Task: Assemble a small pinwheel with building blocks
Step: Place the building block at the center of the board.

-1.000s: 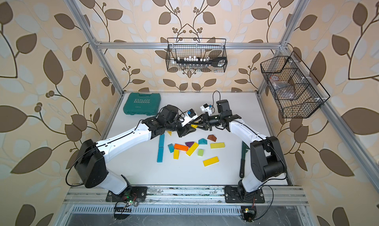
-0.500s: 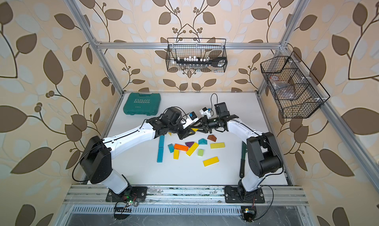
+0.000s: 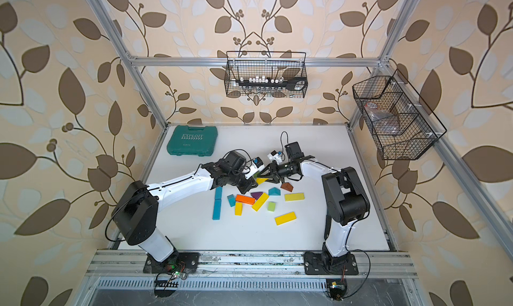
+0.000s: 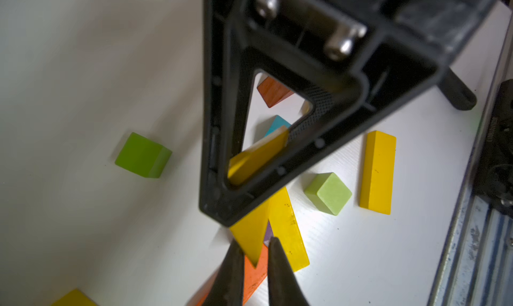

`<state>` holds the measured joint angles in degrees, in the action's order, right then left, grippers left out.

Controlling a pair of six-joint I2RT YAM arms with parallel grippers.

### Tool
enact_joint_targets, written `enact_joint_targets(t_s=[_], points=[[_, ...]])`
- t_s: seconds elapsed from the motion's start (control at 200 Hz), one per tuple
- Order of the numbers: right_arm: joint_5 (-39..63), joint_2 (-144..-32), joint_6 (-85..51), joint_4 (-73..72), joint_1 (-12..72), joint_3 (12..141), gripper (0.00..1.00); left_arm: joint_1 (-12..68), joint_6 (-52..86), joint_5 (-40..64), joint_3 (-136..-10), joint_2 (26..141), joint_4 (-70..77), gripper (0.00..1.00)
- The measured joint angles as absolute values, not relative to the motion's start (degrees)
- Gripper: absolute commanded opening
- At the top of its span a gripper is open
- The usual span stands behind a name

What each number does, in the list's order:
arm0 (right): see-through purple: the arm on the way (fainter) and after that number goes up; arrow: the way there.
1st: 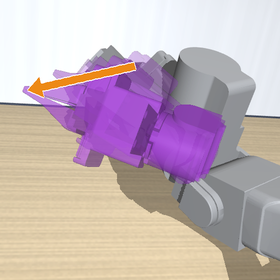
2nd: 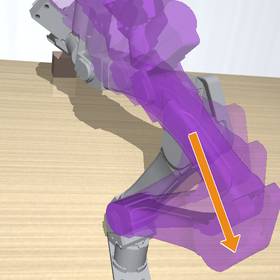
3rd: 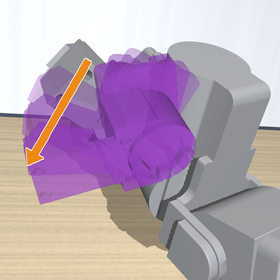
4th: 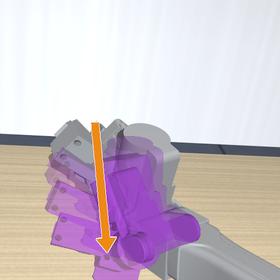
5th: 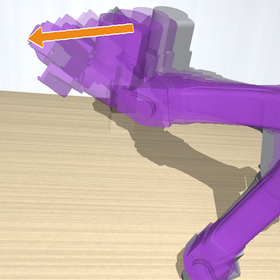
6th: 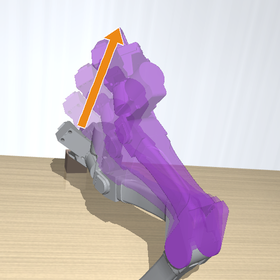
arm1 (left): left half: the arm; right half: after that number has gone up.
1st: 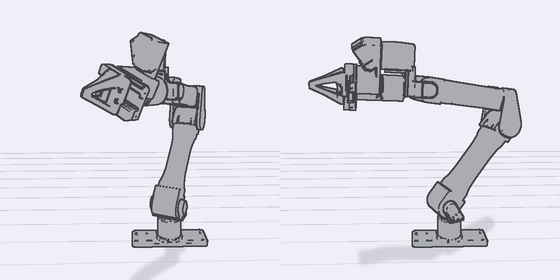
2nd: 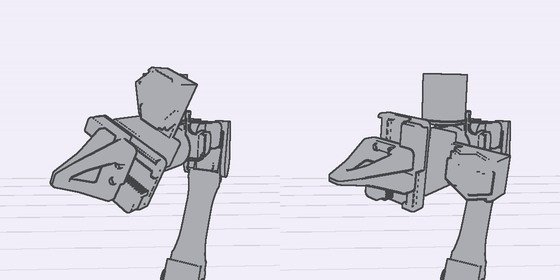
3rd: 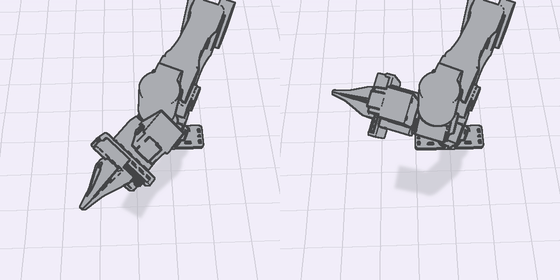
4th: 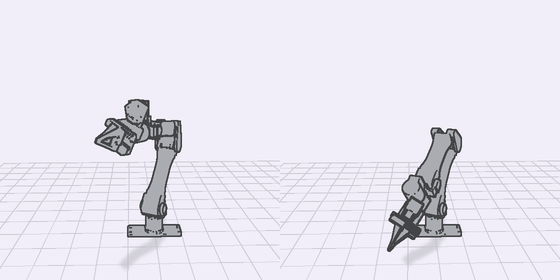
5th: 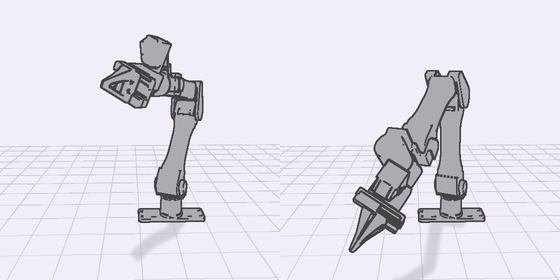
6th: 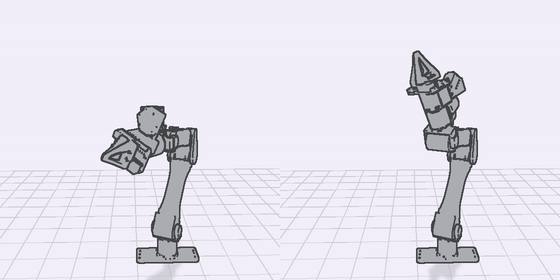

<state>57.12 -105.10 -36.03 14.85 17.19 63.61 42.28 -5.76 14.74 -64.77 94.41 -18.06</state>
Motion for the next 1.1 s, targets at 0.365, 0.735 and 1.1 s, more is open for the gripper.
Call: enact_joint_targets(t_s=[0.365,0.735,1.1], points=[[37.5,-111.6,-35.5,9.5,17.9,64.5,0.01,39.3,5.0,5.3,-60.5,87.9,-20.1,0.64],[36.0,-115.1,-32.5,8.6,18.7,67.8,0.39,39.3,11.9,1.3,-57.1,84.2,-22.9,0.68],[30.2,-110.7,-23.9,16.5,15.6,66.2,0.61,39.3,12.4,0.0,-55.9,83.2,-23.0,0.69]])
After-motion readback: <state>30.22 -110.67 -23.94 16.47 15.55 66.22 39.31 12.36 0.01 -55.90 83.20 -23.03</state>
